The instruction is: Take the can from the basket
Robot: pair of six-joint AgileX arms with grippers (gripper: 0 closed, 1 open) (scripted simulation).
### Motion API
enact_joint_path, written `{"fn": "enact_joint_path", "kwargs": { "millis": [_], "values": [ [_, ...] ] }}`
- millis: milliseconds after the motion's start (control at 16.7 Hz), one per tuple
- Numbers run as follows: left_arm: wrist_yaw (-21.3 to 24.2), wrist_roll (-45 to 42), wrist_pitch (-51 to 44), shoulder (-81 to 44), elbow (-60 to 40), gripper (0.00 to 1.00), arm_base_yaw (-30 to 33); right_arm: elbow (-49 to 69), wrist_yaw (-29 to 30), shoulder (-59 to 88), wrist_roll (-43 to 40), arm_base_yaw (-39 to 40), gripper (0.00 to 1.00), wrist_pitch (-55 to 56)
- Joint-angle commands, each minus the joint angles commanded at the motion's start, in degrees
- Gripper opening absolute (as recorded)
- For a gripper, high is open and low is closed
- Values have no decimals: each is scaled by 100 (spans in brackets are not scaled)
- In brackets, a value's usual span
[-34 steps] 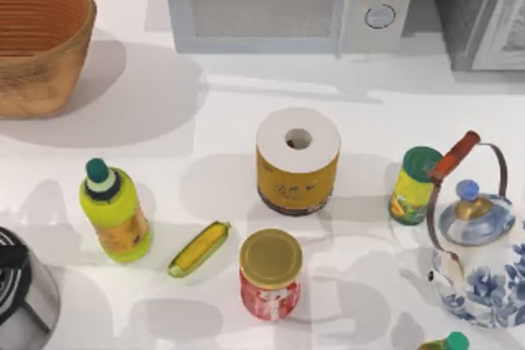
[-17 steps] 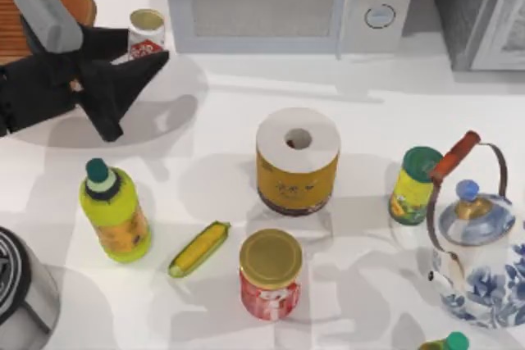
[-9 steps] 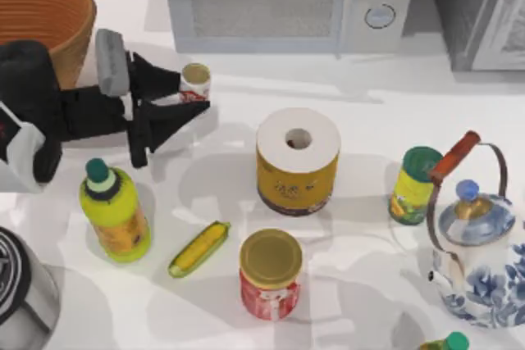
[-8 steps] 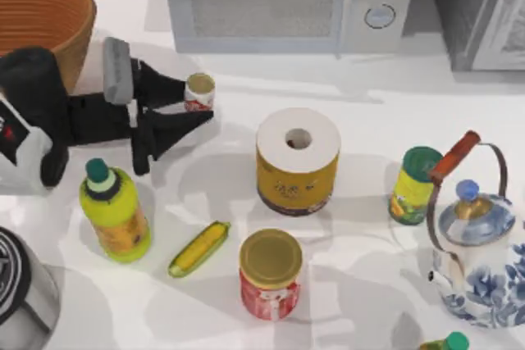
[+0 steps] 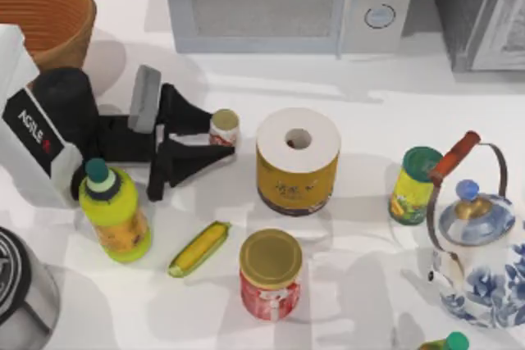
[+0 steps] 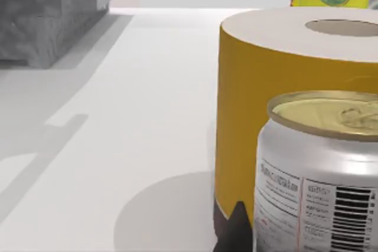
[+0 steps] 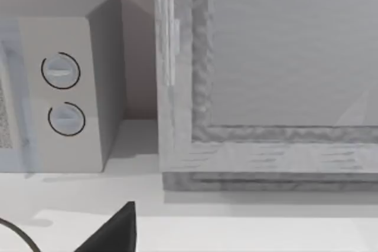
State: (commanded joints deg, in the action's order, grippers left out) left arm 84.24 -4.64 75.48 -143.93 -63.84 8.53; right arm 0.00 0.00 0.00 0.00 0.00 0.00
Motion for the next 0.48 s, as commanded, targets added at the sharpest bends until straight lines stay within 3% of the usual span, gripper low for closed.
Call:
{"fn": "enact_joint_path", "kwargs": {
  "millis": [120,480],
  "values": [
    [0,0,0,0,0,0,0,0,0,0,0,0,100,0],
    [0,0,0,0,0,45,0,0,0,0,0,0,100,0]
  ]
}}
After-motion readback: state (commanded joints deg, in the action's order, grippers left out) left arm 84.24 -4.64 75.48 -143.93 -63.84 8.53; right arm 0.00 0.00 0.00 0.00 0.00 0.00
